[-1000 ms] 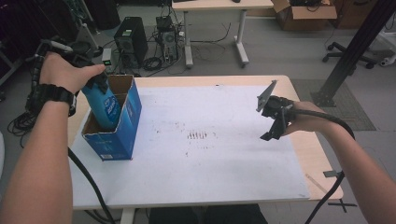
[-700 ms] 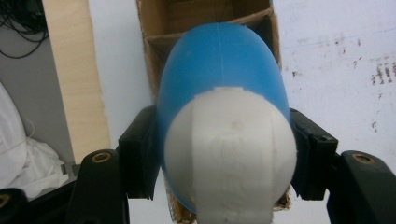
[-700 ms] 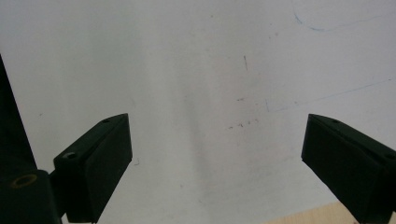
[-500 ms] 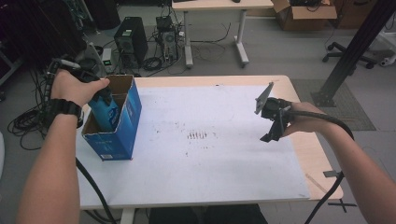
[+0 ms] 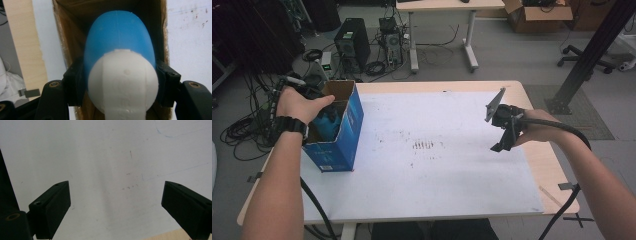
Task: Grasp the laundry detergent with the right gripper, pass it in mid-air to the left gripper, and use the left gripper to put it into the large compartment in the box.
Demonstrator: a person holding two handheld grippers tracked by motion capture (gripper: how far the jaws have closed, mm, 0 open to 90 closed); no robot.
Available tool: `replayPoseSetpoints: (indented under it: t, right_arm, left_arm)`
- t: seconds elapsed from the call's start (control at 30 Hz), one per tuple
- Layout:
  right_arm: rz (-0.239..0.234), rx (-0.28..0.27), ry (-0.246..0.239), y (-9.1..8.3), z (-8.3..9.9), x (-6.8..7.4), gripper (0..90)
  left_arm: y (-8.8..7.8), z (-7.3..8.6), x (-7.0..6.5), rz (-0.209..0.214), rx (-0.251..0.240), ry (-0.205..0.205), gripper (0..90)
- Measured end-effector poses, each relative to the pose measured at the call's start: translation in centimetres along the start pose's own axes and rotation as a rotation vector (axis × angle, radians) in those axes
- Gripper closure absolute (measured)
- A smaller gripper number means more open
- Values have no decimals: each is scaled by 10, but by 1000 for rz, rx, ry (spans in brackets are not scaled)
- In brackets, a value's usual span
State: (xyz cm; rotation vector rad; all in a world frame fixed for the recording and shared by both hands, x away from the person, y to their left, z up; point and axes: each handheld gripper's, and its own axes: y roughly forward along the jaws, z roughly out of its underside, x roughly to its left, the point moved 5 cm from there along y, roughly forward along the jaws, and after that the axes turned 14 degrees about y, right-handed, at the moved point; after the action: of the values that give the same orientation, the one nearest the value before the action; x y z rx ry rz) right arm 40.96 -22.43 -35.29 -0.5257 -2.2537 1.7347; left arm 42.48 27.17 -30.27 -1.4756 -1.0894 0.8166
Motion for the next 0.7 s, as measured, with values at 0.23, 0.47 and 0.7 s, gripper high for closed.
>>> replayPoseSetpoints:
  t: [0.23, 0.47, 0.7]
  right_arm:
    - [-2, -4, 4, 0, -1, 0, 85]
    - [-3, -4, 3, 0, -1, 1, 84]
    - [-7, -4, 7, 1, -2, 2, 85]
  left_arm:
    - [13, 3, -1, 11, 8, 8, 380]
    - [21, 6, 0, 17, 0, 0, 380]
    - [21, 7, 0, 18, -6, 4, 380]
